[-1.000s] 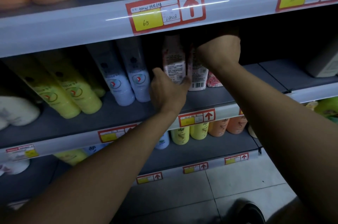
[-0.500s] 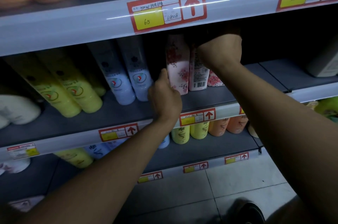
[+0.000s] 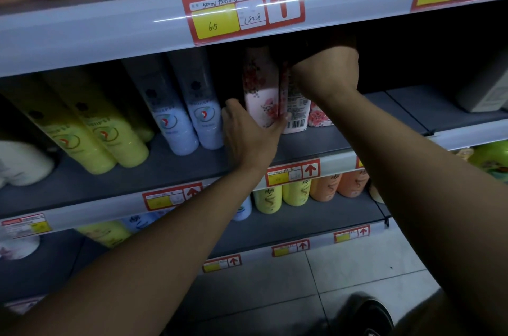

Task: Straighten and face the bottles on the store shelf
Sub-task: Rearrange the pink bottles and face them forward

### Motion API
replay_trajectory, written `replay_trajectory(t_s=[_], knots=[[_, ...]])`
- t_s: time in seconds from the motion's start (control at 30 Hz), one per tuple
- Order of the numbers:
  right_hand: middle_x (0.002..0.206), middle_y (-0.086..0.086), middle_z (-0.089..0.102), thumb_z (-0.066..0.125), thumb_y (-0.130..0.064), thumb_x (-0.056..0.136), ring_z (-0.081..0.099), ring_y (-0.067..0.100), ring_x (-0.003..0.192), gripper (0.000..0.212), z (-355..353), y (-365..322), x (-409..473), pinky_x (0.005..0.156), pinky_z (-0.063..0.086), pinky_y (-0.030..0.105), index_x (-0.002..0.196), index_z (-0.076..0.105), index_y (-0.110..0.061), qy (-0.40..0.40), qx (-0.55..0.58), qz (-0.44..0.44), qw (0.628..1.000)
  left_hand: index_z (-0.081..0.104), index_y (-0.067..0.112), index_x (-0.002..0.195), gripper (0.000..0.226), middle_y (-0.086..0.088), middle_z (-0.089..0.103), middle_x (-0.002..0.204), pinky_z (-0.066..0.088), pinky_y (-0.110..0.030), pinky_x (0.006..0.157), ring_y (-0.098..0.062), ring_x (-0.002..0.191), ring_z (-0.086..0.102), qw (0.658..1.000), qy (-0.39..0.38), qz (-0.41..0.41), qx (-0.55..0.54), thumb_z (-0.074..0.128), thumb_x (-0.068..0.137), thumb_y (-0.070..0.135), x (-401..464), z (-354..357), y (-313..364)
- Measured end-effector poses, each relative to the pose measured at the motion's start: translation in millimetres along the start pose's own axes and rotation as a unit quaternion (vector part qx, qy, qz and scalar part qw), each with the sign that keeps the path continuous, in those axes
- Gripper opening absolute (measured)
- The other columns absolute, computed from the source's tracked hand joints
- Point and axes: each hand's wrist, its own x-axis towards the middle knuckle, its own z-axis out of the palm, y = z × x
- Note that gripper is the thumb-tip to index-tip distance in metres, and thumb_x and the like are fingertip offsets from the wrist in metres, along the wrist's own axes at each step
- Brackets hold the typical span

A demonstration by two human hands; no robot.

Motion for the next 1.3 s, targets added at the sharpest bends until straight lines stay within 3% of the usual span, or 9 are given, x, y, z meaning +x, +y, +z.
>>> replay_trajectory(t_s=[0.2, 0.37, 0.47, 0.53, 0.6, 0.87, 1.03, 1.2, 1.3], knots=[[0.063, -0.008, 0.042, 0.024, -0.038, 0.073, 0.033, 0.010, 0.047, 0.037, -4.5, -5.1, -1.1, 0.043, 0.017, 0.022, 0.085, 0.056, -0.024, -0.010, -0.056, -0.018, 0.998, 0.041, 0.013, 0.104, 0.047, 0.005, 0.060, 0.093, 0.052, -0.032, 0.069, -0.019, 0.084, 0.063, 0.998, -0.015, -0.004, -0.064, 0.078, 0.080, 0.030, -1.0, -4.3, 0.4], [0.062, -0.008, 0.046, 0.025, -0.041, 0.073, 0.034, 0.007, 0.045, 0.042, -7.5, -8.4, -4.7, 0.037, 0.017, 0.018, 0.085, 0.060, -0.021, -0.018, -0.041, -0.006, 0.999, 0.042, 0.010, 0.105, 0.031, -0.008, 0.064, 0.096, 0.041, -0.028, 0.066, -0.025, 0.086, 0.063, 0.995, -0.075, 0.056, -0.028, 0.066, 0.094, 0.027, 5.2, -9.5, -16.8], [0.070, -0.006, 0.051, 0.032, -0.045, 0.077, 0.032, 0.007, 0.049, 0.043, -8.8, -9.1, -3.9, 0.044, 0.019, 0.021, 0.088, 0.064, -0.020, -0.025, -0.014, 0.010, 1.000, 0.043, 0.009, 0.109, 0.027, -0.011, 0.064, 0.107, 0.034, -0.021, 0.070, -0.027, 0.097, 0.062, 0.994, -0.084, 0.064, -0.003, 0.063, 0.097, 0.022, 7.5, -12.4, -16.7], [0.068, -0.008, 0.042, 0.049, -0.041, 0.086, 0.031, 0.003, 0.055, 0.026, -11.0, -5.5, -3.2, 0.048, 0.025, 0.018, 0.070, 0.053, -0.021, -0.086, 0.034, 0.060, 0.994, 0.041, 0.010, 0.109, 0.024, -0.014, 0.063, 0.113, 0.032, -0.019, 0.072, -0.030, 0.106, 0.060, 0.994, -0.091, 0.061, 0.009, 0.061, 0.097, 0.016, 8.4, -11.8, -14.7], [0.069, -0.009, 0.038, 0.061, -0.034, 0.088, 0.031, 0.004, 0.058, 0.033, -13.3, -1.6, -3.2, 0.055, 0.029, 0.016, 0.063, 0.042, -0.024, -0.129, 0.065, 0.087, 0.986, 0.039, 0.012, 0.108, 0.022, -0.016, 0.062, 0.116, 0.030, -0.020, 0.071, -0.034, 0.108, 0.059, 0.993, -0.095, 0.059, 0.027, 0.058, 0.097, 0.011, 9.1, -10.3, -13.8], [0.068, -0.006, 0.046, 0.057, -0.031, 0.090, 0.039, 0.007, 0.057, 0.031, -18.0, -0.7, -0.2, 0.053, 0.033, 0.019, 0.063, 0.045, -0.021, -0.154, 0.089, 0.083, 0.980, 0.054, 0.002, 0.109, 0.013, -0.016, 0.069, 0.102, 0.028, -0.019, 0.062, -0.033, 0.095, 0.064, 0.993, -0.081, 0.061, 0.052, 0.047, 0.098, 0.001, 12.4, -13.6, -18.9], [0.087, 0.007, 0.069, 0.038, -0.034, 0.079, 0.063, 0.026, 0.075, 0.038, -15.9, -9.9, -1.8, 0.048, 0.035, 0.024, 0.087, 0.067, -0.012, -0.130, 0.011, -0.002, 0.991, 0.053, 0.009, 0.098, 0.008, -0.011, 0.068, 0.093, 0.028, -0.024, 0.062, -0.025, 0.082, 0.059, 0.997, -0.041, 0.050, 0.043, 0.047, 0.097, 0.004, 8.3, -15.5, -18.1], [0.109, 0.009, 0.069, 0.041, -0.015, 0.098, 0.064, 0.034, 0.104, 0.030, -24.4, -14.6, 1.0, 0.088, 0.054, 0.042, 0.106, 0.069, -0.008, -0.153, -0.060, -0.059, 0.985, 0.049, 0.012, 0.100, 0.017, -0.004, 0.069, 0.094, 0.050, -0.037, 0.073, -0.026, 0.091, 0.064, 0.999, -0.044, 0.024, -0.001, 0.062, 0.089, 0.015, 5.1, -13.8, -12.7], [0.108, 0.010, 0.067, 0.036, -0.011, 0.099, 0.063, 0.036, 0.098, 0.034, -21.7, -11.7, 4.7, 0.065, 0.046, 0.036, 0.113, 0.067, -0.006, -0.154, -0.113, -0.096, 0.977, 0.049, 0.011, 0.101, 0.031, -0.003, 0.069, 0.099, 0.046, -0.029, 0.071, -0.022, 0.092, 0.065, 0.998, -0.052, 0.014, -0.014, 0.073, 0.085, 0.024, 7.2, -13.0, -9.2]])
